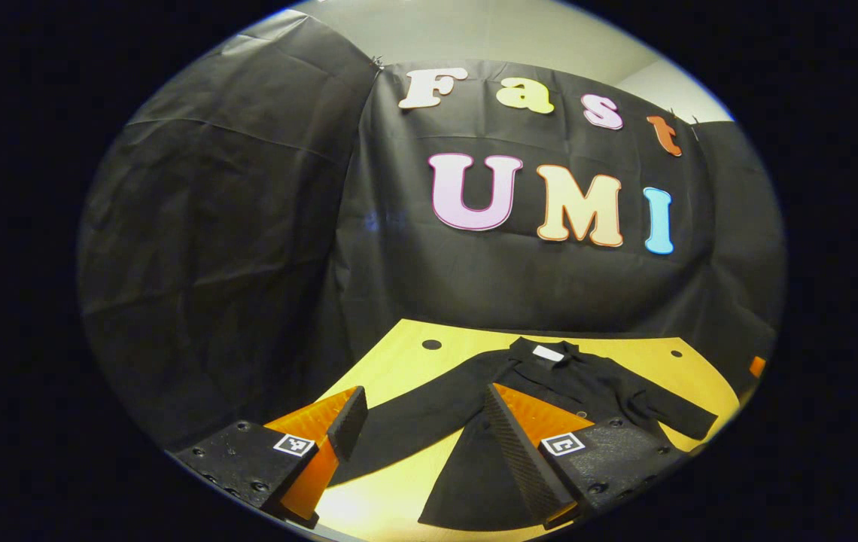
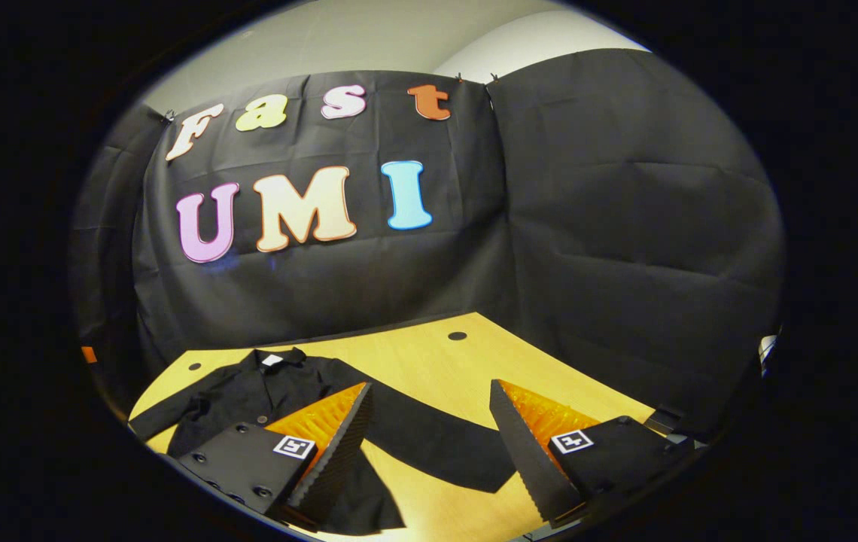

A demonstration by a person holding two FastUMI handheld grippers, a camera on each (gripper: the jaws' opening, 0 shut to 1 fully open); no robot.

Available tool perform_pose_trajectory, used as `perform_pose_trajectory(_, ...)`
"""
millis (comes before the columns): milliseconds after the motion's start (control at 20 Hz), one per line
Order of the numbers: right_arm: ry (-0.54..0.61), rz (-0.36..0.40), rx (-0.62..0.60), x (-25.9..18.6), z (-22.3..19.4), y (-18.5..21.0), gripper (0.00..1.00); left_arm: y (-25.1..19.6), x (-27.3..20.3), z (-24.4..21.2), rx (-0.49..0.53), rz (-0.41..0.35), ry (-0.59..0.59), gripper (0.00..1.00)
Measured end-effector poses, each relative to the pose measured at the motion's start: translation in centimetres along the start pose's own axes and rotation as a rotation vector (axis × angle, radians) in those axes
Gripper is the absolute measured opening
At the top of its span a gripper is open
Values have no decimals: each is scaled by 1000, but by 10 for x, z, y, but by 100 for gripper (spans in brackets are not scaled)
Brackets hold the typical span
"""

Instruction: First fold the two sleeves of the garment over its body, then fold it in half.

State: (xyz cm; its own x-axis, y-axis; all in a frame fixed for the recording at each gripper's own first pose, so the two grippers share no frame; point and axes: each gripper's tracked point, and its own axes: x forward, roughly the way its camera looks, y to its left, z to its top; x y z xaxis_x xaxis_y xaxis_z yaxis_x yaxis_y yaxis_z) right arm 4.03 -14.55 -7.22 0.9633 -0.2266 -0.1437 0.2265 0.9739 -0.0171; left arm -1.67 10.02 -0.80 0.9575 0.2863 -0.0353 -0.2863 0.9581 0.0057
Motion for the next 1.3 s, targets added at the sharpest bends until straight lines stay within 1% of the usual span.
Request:
perform_pose_trajectory(150, 32, -8, 20, 13, -14, -14, 98, 7, -1, -1, -15, 30, 5, 92)
perform_pose_trajectory(400, 113, -30, 13, 41, -50, -32, 98, 12, -4, 1, 6, 56, 6, 93)
perform_pose_trajectory(500, 143, -27, 25, 51, -61, -34, 98, 13, -4, -2, 18, 64, 15, 92)
perform_pose_trajectory(550, 159, -23, 38, 55, -67, -35, 94, 15, -5, -4, 23, 69, 20, 92)
perform_pose_trajectory(600, 173, -22, 51, 60, -73, -35, 94, 15, -7, -6, 27, 71, 24, 93)
perform_pose_trajectory(650, 188, -22, 58, 64, -77, -36, 98, 14, -7, -7, 28, 74, 29, 93)
perform_pose_trajectory(900, 243, -37, 54, 83, -94, -46, 98, 15, -9, -8, -20, 86, 29, 92)
perform_pose_trajectory(1100, 299, -52, 44, 92, -113, -51, 98, 21, -12, -10, -24, 108, 33, 92)
perform_pose_trajectory(1150, 313, -49, 42, 95, -118, -50, 94, 23, -13, -9, -26, 113, 32, 92)
perform_pose_trajectory(1200, 328, -46, 43, 96, -124, -50, 94, 23, -14, -10, -28, 115, 34, 93)
perform_pose_trajectory(1250, 345, -42, 44, 98, -128, -50, 98, 21, -15, -10, -26, 114, 36, 93)
perform_pose_trajectory(1300, 363, -39, 45, 98, -137, -49, 98, 20, -16, -11, -21, 112, 36, 92)
